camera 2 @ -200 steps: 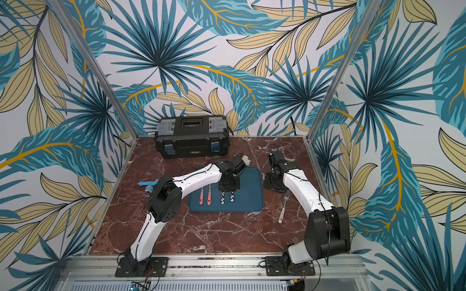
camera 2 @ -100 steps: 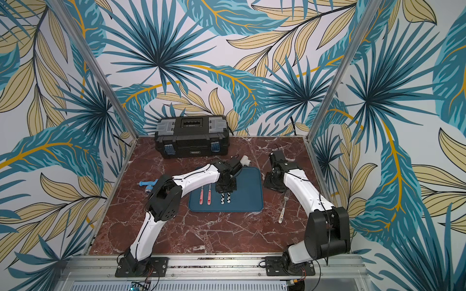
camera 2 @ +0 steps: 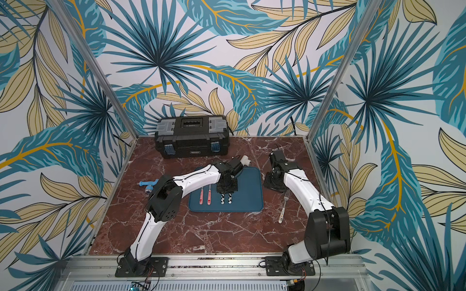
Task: Set the spoon and fork side by side
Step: Place the spoon on the tray.
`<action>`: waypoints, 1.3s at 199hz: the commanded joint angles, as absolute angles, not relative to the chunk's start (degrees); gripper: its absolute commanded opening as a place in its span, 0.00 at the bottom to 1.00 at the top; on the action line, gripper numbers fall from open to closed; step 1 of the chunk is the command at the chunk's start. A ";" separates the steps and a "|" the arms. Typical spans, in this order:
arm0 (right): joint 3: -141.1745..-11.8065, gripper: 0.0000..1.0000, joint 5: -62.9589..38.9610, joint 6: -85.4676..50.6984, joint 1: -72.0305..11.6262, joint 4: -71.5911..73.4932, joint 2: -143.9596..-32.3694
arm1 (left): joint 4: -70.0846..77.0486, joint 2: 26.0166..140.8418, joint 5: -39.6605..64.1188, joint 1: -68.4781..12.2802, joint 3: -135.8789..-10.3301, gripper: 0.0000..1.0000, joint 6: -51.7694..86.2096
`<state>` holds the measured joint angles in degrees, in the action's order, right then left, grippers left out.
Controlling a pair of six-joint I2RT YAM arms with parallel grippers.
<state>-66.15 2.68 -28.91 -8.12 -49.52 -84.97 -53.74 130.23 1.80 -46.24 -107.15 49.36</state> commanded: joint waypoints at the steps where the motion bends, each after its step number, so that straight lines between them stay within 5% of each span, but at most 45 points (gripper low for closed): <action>1: -64.72 0.46 1.97 -28.80 -7.82 -49.31 -84.53 | -53.04 128.98 2.28 -46.58 -107.28 0.08 49.44; 69: -64.67 0.46 1.49 -28.73 -7.73 -49.13 -84.56 | -53.83 129.58 0.71 -46.32 -106.66 0.10 49.92; 216: -64.55 0.51 1.47 -28.59 -7.69 -49.14 -84.26 | -51.49 129.73 3.05 -45.88 -105.60 0.38 50.28; 259: -64.53 0.52 1.56 -28.65 -7.67 -49.13 -84.21 | -54.83 127.84 0.46 -46.09 -109.37 0.39 48.53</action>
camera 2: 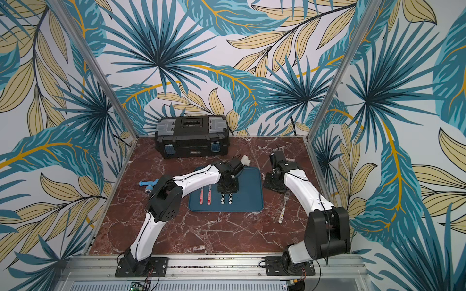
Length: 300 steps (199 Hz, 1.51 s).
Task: Set the spoon and fork side by side
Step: Place the spoon on the tray, then pick up the fork at the center of the board.
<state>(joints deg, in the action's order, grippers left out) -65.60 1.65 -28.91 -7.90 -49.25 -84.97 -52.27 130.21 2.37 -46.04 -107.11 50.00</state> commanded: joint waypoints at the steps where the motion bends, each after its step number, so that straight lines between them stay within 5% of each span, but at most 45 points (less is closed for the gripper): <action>1: -64.57 0.52 1.57 -28.61 -7.66 -49.13 -84.25 | -54.88 127.82 0.40 -46.12 -109.49 0.39 48.48; 88: -62.17 0.55 8.79 -32.39 -6.12 -51.91 -84.03 | -53.82 114.16 -4.00 -49.96 -115.55 0.39 43.53; 154: -50.97 0.56 8.67 -35.52 1.27 -52.13 -81.81 | -34.47 90.56 -12.11 -48.97 -84.60 0.54 35.52; 216: -47.00 0.54 3.12 -34.25 2.63 -47.33 -86.40 | -31.87 77.62 -13.04 -43.86 -67.14 0.59 36.12; 252: -46.85 0.43 2.79 -34.34 2.72 -44.57 -89.40 | -32.33 73.89 -12.78 -40.71 -60.32 0.57 36.83; 300: -46.24 0.14 2.52 -34.17 2.72 -44.16 -89.61 | -33.25 70.80 -13.43 -39.20 -57.47 0.55 37.61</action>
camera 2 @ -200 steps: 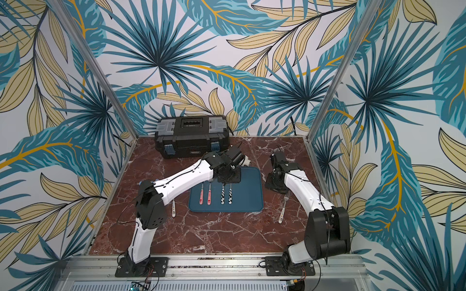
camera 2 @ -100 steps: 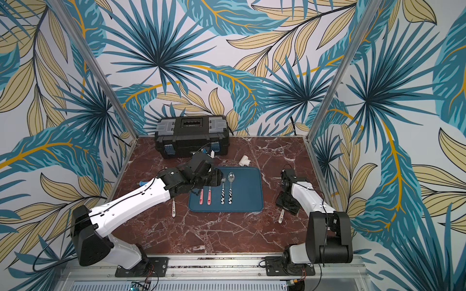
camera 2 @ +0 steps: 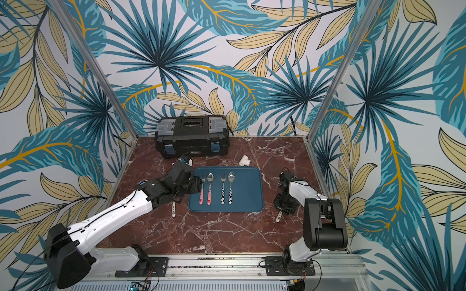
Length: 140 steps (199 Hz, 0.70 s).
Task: Set the spoon and fork side by side
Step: Pick up the fork at the center of the board.
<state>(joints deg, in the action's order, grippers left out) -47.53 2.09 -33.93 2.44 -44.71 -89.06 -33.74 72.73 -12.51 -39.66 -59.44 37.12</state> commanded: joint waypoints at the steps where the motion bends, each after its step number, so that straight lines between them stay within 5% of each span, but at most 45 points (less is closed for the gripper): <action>1: -46.28 0.14 2.49 -34.18 2.72 -44.14 -89.63 | -33.19 70.78 -13.44 -39.20 -57.48 0.55 37.61; 41: -47.89 0.03 1.76 -34.12 2.56 -43.55 -88.44 | -33.55 71.06 -13.48 -38.95 -58.78 0.55 37.00; 84: -54.33 0.03 1.15 -34.42 -0.73 -45.33 -86.31 | -31.63 73.46 -13.54 -36.93 -56.14 0.57 38.74; 101: -57.29 0.03 2.36 -34.23 -4.07 -46.50 -86.44 | -32.36 75.67 -9.37 -32.67 -54.00 0.47 43.57; 140: -68.75 0.04 4.34 -31.55 -15.80 -51.65 -92.99 | -29.44 75.73 -4.77 -28.64 -48.91 0.47 47.45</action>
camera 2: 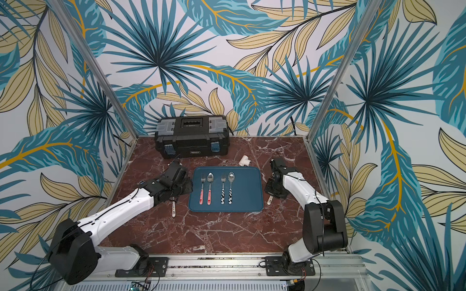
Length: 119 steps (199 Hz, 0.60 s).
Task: Set the spoon and fork side by side
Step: Pick up the fork at the center of the board, then place the fork on the tray.
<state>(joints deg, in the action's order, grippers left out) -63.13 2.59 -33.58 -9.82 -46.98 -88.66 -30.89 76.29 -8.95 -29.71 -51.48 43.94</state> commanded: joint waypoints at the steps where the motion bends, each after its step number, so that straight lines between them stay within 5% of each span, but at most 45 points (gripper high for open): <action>1: -68.92 0.04 4.37 -31.42 -16.03 -51.75 -93.25 | -29.53 75.74 -4.71 -28.60 -48.93 0.47 47.45; 119: -80.30 0.07 -4.05 -29.52 -23.55 -52.62 -110.96 | -33.78 75.45 -7.15 -27.47 -49.22 0.61 44.65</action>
